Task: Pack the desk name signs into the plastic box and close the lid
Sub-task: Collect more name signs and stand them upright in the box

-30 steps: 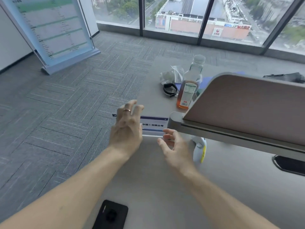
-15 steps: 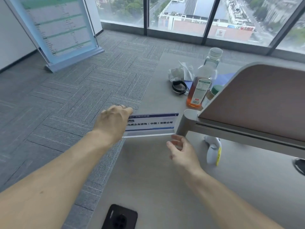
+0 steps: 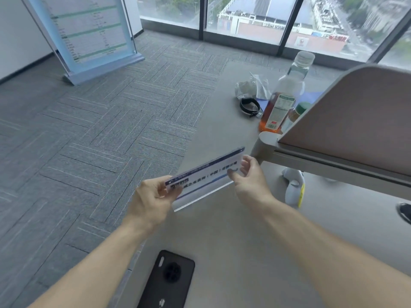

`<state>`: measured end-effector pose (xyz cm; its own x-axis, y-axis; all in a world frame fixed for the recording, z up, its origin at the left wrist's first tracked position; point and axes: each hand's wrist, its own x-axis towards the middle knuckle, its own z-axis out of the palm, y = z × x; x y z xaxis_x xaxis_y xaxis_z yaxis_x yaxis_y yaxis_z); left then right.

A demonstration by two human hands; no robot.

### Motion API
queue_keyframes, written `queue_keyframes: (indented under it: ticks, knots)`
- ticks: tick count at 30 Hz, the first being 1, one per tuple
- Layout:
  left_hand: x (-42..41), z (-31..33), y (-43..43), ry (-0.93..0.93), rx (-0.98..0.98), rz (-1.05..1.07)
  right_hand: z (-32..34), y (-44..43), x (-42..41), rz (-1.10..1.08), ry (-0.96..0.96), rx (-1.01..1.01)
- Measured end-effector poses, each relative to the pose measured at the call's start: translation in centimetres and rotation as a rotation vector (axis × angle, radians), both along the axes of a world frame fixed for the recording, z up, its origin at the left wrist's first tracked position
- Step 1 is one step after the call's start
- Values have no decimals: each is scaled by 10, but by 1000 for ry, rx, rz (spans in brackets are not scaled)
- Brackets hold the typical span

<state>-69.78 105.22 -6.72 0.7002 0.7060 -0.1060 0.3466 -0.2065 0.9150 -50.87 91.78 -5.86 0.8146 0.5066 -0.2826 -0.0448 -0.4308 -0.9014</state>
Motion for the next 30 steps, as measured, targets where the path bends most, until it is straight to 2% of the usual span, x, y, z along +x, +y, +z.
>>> queue_keyframes:
  ticks: [4,6,13,16,20,25,30]
  knots:
    - [-28,15,-5,-95,-114,30,2,-8,-9,75,-125,-89]
    - [-34,28,-10,-121,-175,45,9,-16,-16,77,-162,-66]
    - [-27,94,-34,-261,-266,194,71,-71,-28,30,-27,134]
    - [-11,133,-53,-270,-278,169,116,-101,-21,-22,-92,130]
    - [14,198,-87,-315,-298,77,196,-153,-13,-76,-287,75]
    - [51,284,-144,-371,-300,-46,287,-227,4,-170,-416,125]
    - [65,354,-224,-411,-219,-155,356,-324,8,-157,-431,229]
